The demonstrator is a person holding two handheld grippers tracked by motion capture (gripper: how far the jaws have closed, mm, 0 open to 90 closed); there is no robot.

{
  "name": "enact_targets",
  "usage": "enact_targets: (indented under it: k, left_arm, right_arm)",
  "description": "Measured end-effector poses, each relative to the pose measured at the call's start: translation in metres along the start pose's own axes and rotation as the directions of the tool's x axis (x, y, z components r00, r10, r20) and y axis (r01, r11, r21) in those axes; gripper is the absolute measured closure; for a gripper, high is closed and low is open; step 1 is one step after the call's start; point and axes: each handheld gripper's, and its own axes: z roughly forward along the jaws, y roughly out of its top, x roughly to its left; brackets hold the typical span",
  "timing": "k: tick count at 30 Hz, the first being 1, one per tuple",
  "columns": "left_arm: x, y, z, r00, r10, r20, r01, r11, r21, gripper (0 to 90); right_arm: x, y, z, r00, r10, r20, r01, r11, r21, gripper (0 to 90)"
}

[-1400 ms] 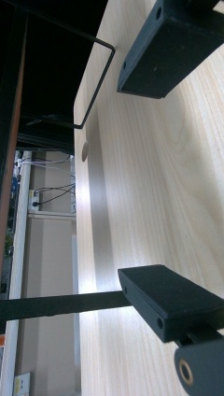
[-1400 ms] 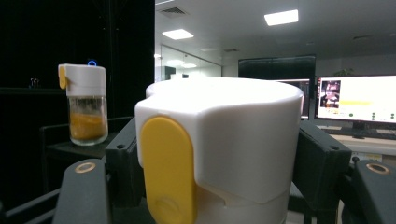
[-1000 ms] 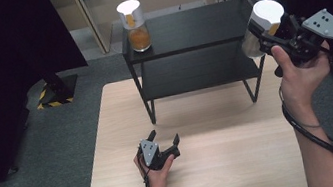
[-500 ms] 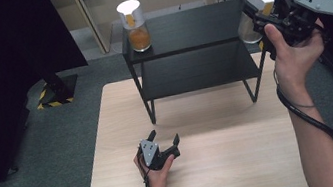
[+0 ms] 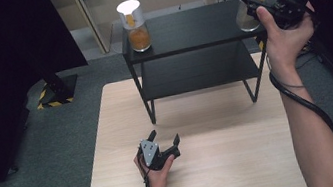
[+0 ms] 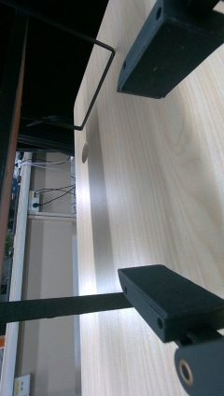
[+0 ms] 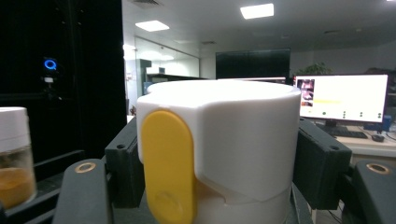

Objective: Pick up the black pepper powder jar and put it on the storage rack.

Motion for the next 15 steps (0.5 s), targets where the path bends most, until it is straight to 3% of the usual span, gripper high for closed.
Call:
enact_targets:
  k: [15]
  left_arm:
    - [0.0,0.0,0.0,1.0,-0.005,0.004,0.005,1.0,0.002,9.2]
  right_arm:
    - [-0.004,-0.002,0.026,0.9993,-0.011,0.036,0.008,0.997,0.078,30.6]
